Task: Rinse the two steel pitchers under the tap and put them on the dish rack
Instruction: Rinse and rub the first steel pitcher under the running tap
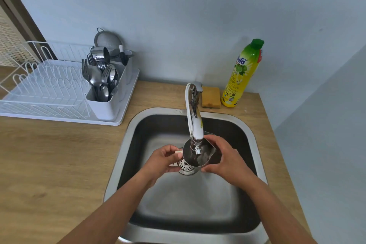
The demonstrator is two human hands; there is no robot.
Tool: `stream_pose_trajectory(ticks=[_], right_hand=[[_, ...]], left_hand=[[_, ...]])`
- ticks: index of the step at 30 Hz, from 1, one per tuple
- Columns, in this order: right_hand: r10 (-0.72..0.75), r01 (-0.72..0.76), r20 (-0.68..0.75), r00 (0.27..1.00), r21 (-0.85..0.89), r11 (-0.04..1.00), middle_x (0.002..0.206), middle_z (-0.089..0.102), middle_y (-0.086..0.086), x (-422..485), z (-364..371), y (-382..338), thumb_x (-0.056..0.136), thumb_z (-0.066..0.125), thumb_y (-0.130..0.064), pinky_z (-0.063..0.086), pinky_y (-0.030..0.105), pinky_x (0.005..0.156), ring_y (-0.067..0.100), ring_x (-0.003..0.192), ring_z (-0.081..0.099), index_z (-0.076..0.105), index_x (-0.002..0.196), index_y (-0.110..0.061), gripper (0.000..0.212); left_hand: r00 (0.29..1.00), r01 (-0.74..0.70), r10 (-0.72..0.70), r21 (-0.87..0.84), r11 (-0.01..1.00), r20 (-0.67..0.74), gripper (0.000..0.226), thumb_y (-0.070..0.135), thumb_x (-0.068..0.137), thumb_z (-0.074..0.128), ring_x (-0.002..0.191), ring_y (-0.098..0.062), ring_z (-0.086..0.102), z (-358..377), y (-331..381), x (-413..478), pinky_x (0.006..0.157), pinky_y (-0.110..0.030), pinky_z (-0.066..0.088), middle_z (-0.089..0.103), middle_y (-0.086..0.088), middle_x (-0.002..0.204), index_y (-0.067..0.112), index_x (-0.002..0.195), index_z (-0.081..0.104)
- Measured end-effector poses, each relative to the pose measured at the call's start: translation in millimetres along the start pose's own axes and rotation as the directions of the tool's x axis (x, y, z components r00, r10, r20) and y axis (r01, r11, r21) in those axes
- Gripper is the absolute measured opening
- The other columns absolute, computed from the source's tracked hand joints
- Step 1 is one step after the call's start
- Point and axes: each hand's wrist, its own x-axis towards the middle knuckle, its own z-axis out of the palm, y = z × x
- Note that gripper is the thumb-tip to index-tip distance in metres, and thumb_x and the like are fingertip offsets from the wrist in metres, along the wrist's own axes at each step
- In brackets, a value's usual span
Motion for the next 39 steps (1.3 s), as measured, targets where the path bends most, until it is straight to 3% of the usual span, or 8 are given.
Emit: stream_pose_trajectory(ticks=[6,14,19,22,26,30,35,39], right_hand=[[0.008,-0.007,-0.005,1.0,0.156,0.988,0.126,0.059,-0.018,7.3,7.7,9.0,0.065,0.089,-0.012,0.052,0.028,0.098,0.006,0.119,0.056,0.042,0.128,-0.05,0.088],[0.049,-0.047,0.003,0.999,0.299,0.953,0.125,0.059,-0.016,17.0,33.5,15.2,0.068,0.086,-0.003,0.049,0.012,0.082,0.005,0.114,0.058,0.042,0.123,-0.054,0.087],[0.085,-0.116,0.091,0.992,0.43,0.895,0.13,0.061,-0.009,20.4,43.6,13.3,0.058,0.09,-0.017,0.053,0.046,0.099,0.023,0.113,0.064,0.047,0.124,-0.053,0.087],[0.08,-0.155,0.171,0.982,0.486,0.86,0.13,0.064,-0.006,19.5,45.8,14.1,0.058,0.09,-0.027,0.049,0.05,0.104,0.022,0.117,0.064,0.049,0.126,-0.044,0.082],[0.101,-0.22,0.241,0.965,0.542,0.811,0.128,0.065,0.003,14.5,46.1,15.2,0.06,0.088,-0.04,0.049,0.048,0.104,0.021,0.117,0.063,0.049,0.131,-0.029,0.082],[0.129,-0.246,0.25,0.959,0.52,0.818,0.119,0.069,0.0,7.0,38.3,10.3,0.066,0.083,-0.05,0.053,0.039,0.099,0.017,0.113,0.065,0.052,0.126,-0.033,0.07],[0.095,-0.183,0.218,0.971,0.428,0.885,0.111,0.063,-0.013,3.3,18.9,7.6,0.078,0.082,-0.022,0.051,0.01,0.074,0.005,0.101,0.063,0.047,0.127,-0.037,0.062],[0.063,-0.155,0.228,0.972,0.411,0.899,0.127,0.057,-0.012,6.0,19.6,7.7,0.074,0.083,-0.007,0.048,0.019,0.094,0.012,0.116,0.059,0.043,0.129,-0.042,0.077]], left_hand=[[0.981,-0.135,0.154,0.15,0.979,-0.121,0.007,0.011,0.086,0.07,0.086,-0.018,0.062,-3.3,7.9,-3.7,0.077,-0.03,0.052,0.072,-0.014,0.105,0.006,0.09,0.066],[0.92,-0.219,0.347,0.495,0.841,-0.183,0.008,0.024,0.083,0.073,0.096,-0.006,0.064,-12.5,16.2,-13.1,0.09,-0.038,0.053,0.071,0.013,0.098,0.028,0.081,0.067],[0.886,-0.182,0.422,0.694,0.697,-0.192,0.01,0.04,0.086,0.066,0.085,-0.004,0.065,-18.8,29.0,-21.2,0.072,-0.027,0.051,0.071,0.013,0.087,0.033,0.082,0.062],[0.89,-0.13,0.414,0.762,0.634,-0.192,0.012,0.047,0.089,0.059,0.079,-0.003,0.063,-22.6,33.6,-22.7,0.066,-0.022,0.047,0.069,0.015,0.083,0.036,0.086,0.062],[0.925,-0.096,0.321,0.692,0.715,-0.203,0.016,0.048,0.09,0.058,0.067,-0.004,0.068,-25.3,30.6,-21.3,0.064,-0.022,0.051,0.072,0.012,0.076,0.034,0.084,0.063],[0.976,-0.035,0.13,0.459,0.888,-0.176,0.016,0.036,0.092,0.059,0.067,-0.022,0.073,-22.8,20.3,-20.7,0.066,-0.034,0.056,0.076,-0.001,0.076,0.022,0.087,0.064],[0.999,0.016,-0.006,0.259,0.966,-0.042,0.022,0.024,0.096,0.056,0.078,-0.023,0.071,-14.2,7.1,-21.1,0.073,-0.032,0.055,0.075,-0.014,0.093,0.002,0.099,0.058],[0.997,-0.031,0.046,0.237,0.971,-0.059,0.019,0.016,0.095,0.059,0.086,-0.019,0.064,-14.5,4.3,-17.1,0.076,-0.03,0.052,0.069,-0.014,0.089,-0.003,0.097,0.057]])
